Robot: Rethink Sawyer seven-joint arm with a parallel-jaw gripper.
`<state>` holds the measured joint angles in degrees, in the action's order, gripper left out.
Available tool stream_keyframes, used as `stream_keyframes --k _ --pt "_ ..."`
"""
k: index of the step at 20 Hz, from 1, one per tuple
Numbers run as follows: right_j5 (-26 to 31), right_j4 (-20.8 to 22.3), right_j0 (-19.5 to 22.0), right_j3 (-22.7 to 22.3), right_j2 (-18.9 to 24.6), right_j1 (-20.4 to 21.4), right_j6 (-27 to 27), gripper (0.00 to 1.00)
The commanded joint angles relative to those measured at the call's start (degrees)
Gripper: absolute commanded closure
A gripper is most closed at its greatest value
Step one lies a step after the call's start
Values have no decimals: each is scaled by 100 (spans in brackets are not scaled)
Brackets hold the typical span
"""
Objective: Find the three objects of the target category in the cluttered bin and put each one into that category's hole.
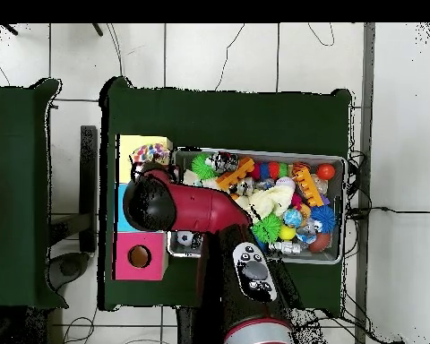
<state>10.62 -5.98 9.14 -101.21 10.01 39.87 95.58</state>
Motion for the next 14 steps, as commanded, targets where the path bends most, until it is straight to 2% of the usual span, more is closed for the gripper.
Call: stream_keyframes --k 1,7,10,14 --pt "-51 -140 -248 203 126 -669 1029 100" --pt "-11 -318 -600 597 -219 -1235 1169 100" --pt "99 -424 -579 695 -130 -1364 1140 100" --pt "216 -506 -704 789 -243 -1422 1146 100"
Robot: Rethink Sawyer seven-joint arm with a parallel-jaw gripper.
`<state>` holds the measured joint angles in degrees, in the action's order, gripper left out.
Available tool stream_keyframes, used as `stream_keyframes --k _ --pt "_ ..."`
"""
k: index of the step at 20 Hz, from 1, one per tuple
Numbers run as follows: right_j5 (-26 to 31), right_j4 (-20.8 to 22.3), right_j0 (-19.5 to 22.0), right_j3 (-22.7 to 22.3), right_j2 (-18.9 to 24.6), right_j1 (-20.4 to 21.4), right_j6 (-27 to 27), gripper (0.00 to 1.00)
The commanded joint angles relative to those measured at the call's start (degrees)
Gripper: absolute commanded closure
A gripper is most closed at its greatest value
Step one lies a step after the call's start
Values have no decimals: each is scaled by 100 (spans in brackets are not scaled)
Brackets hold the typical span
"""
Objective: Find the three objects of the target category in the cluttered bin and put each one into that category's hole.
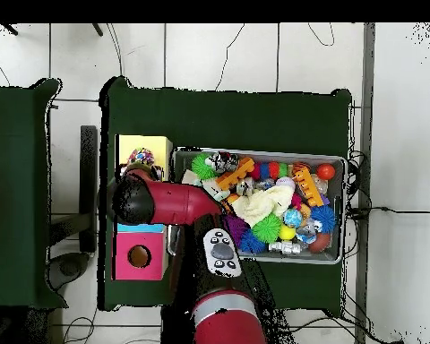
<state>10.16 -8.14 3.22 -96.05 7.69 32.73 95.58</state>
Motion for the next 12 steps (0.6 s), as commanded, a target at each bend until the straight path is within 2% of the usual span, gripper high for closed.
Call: stream_keyframes --k 1,7,12 --pt "265 -304 -175 324 -78 -741 1158 100" --pt "145 -311 -292 288 -214 -753 1149 100" --pt "215 -357 -381 460 -354 -880 1115 100"
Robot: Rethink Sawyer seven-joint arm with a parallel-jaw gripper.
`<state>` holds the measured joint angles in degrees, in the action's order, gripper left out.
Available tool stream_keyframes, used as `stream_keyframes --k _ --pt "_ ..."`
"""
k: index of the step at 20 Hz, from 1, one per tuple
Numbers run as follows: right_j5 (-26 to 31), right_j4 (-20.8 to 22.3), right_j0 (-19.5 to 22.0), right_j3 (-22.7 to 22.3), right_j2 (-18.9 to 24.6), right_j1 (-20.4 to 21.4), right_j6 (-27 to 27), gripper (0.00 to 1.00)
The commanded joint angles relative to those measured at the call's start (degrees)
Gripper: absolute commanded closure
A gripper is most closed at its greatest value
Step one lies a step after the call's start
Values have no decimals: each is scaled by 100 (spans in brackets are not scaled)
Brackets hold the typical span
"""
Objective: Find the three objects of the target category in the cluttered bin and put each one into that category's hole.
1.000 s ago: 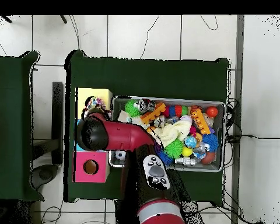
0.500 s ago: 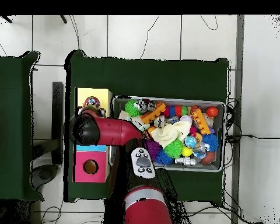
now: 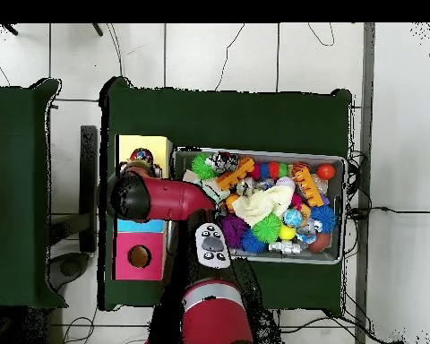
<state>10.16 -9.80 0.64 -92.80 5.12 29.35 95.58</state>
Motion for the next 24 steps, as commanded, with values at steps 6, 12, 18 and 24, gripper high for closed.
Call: stream_keyframes --k 6,12,18,24 --pt "217 -221 -254 363 -273 -791 1119 100" --pt "199 -243 -378 614 -451 -1072 1123 100" --pt "383 -231 -394 686 -488 -1113 1073 100" --pt "510 -229 -424 733 -529 -1125 1052 100"
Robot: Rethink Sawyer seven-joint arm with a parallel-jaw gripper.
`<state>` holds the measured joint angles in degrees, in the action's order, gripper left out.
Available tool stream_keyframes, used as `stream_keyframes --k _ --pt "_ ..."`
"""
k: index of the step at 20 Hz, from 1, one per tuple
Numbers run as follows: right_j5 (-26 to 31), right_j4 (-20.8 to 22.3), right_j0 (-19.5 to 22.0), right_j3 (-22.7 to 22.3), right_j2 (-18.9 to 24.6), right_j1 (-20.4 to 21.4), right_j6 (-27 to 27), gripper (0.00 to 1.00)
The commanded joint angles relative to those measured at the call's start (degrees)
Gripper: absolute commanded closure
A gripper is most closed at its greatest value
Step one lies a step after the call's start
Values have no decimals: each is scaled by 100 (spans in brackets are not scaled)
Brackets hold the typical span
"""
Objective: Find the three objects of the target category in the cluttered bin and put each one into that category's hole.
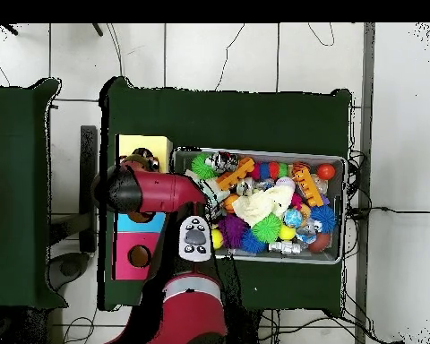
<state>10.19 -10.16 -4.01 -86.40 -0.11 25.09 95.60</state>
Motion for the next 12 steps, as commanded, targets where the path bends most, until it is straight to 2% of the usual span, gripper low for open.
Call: stream_keyframes --k 1,2,3,12 --pt "528 -197 35 104 -13 -702 1049 100" --pt "537 -200 31 109 -17 -704 1050 100" --pt "557 -209 21 120 -29 -708 1050 0" --pt "744 -227 1 197 -62 -732 996 0"
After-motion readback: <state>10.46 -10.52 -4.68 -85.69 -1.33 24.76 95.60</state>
